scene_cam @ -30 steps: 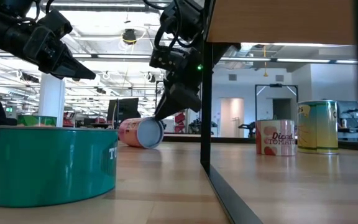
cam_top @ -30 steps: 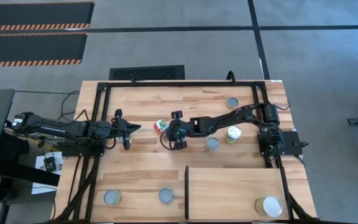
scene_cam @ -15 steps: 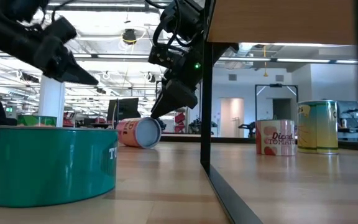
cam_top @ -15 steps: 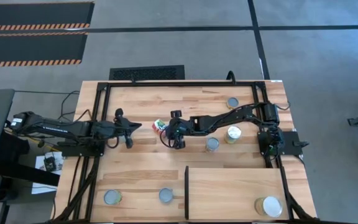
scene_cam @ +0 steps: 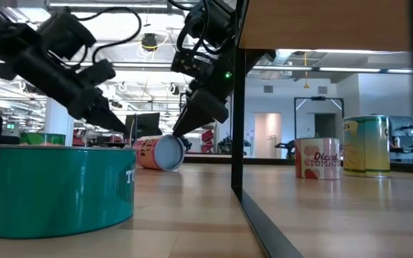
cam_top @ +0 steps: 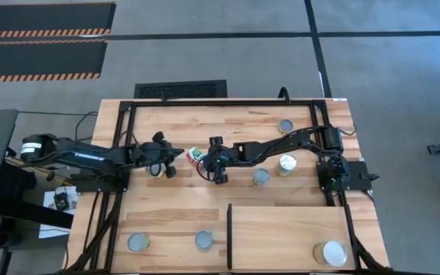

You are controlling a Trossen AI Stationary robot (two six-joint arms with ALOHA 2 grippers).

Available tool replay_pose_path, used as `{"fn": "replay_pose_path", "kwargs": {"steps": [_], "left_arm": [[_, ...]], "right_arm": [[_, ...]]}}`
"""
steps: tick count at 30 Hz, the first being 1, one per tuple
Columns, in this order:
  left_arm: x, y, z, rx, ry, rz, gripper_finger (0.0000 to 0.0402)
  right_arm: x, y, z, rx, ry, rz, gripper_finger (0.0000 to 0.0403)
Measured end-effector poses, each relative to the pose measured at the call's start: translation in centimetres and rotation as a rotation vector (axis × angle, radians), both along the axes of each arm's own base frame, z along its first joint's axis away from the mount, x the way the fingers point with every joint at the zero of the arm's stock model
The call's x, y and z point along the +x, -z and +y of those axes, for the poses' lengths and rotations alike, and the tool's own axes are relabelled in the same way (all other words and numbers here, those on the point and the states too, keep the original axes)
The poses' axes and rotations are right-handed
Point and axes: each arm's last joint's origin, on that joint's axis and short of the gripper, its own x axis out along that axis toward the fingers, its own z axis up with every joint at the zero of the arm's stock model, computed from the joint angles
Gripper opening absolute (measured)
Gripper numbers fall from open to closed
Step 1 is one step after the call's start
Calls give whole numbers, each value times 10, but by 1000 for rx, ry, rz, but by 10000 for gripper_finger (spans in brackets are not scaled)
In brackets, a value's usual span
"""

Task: Pick and place cans onto a shelf
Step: Put the canned mixed fruit on the shelf

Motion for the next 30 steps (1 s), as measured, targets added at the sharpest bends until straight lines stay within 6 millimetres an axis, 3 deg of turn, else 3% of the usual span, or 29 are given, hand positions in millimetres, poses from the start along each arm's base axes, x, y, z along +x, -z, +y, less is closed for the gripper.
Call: {"fn": "replay_pose_path", "kwargs": {"steps": [12,30], "left_arm": [[18,17,12,-18,-22,43,2],[28,19,14,-35,17,25,2]], "right_arm": [[2,-3,-6,-44,-34,-20,146],[0,0,-6,-145,-137,42,155]]}}
